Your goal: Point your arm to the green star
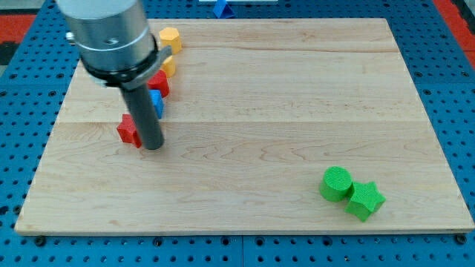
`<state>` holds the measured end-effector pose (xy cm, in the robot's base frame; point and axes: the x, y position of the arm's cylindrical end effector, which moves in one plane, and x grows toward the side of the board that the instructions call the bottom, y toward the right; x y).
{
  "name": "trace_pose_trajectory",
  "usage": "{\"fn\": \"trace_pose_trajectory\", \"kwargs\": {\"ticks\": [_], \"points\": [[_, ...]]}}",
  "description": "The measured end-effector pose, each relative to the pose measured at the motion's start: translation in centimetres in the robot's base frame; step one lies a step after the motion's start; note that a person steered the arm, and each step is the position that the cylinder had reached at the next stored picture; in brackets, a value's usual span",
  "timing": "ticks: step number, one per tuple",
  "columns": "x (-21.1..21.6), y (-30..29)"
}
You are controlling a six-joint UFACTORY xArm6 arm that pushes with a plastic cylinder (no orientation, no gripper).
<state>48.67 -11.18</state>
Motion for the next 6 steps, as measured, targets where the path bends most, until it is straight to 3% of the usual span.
{"fn": "trace_pose_trajectory", "kwargs": {"ticks": [4,5,6], "points": [[0.2,38.3],[1.9,45.6],[7.6,44.4]]}}
